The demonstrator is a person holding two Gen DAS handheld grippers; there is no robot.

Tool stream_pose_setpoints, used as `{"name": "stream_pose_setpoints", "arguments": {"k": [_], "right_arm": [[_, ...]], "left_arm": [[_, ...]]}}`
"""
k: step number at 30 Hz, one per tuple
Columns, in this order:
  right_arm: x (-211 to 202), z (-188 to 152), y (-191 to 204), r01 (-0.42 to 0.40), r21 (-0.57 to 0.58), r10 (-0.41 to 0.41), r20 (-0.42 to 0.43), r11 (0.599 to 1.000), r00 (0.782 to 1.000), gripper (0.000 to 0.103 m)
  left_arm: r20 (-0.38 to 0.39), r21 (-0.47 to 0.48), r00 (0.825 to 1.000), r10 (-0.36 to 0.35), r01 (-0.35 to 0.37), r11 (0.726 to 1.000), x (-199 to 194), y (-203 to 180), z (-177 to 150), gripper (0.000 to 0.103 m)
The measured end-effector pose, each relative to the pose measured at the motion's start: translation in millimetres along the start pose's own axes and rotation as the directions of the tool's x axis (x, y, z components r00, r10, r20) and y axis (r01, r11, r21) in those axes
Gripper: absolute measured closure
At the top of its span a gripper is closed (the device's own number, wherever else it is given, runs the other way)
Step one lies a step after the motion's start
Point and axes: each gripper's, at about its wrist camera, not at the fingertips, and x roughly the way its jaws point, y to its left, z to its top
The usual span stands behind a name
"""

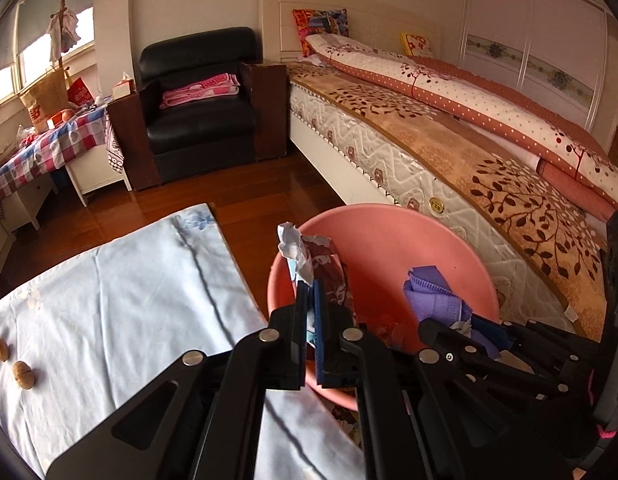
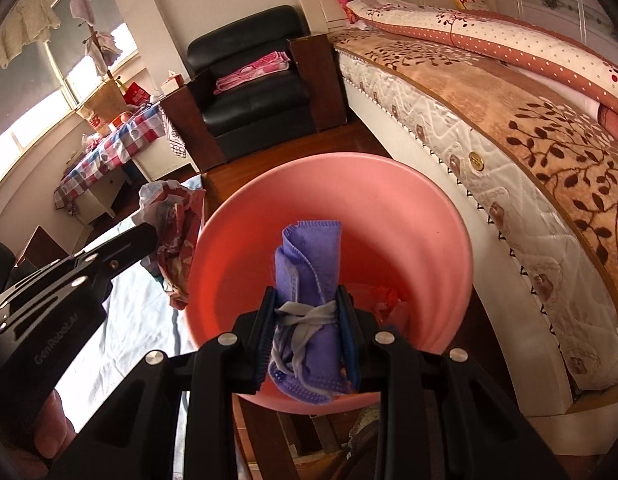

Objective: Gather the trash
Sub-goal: 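Carry the purple bundle with the right tool while the left carries the wrapper into the basin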

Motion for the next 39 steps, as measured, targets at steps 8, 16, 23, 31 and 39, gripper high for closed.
{"name": "stream_pose_setpoints", "arguments": {"k": [8,16,23,31,39], "right_arm": [[5.6,-0.1,-9.6,0.008,0.015,-0.008,-0.008,1.000,1.000,0.074],[10.9,0.6,-15.9,0.013,0.027,-0.012,-0.018,1.000,1.000,0.074],[17.5,-1.0,-20.3,0.024,0.033,-0.022,-0.036,0.999,0.999,0.074],[26.5,-1.1,-26.7,0.035,0.039,-0.033,-0.056,0.999,0.998,0.074],[30.7,-0.6,-25.5,0.034,0.038,-0.032,-0.060,0.999,0.998,0.074]], "left_arm": [[-0.027,0.021,1.000,-0.005,0.006,1.000,18.0,-10.0,-1.3,0.101],[-0.056,0.027,0.998,-0.008,0.009,1.000,29.4,-15.9,-4.1,0.101],[-0.083,0.029,0.996,-0.014,0.016,0.999,40.5,-18.1,-7.0,0.101],[-0.109,0.026,0.994,-0.018,0.020,0.999,51.7,-21.5,-9.7,0.101],[-0.119,0.025,0.993,-0.021,0.024,0.999,56.2,-22.9,-11.8,0.101]]}}
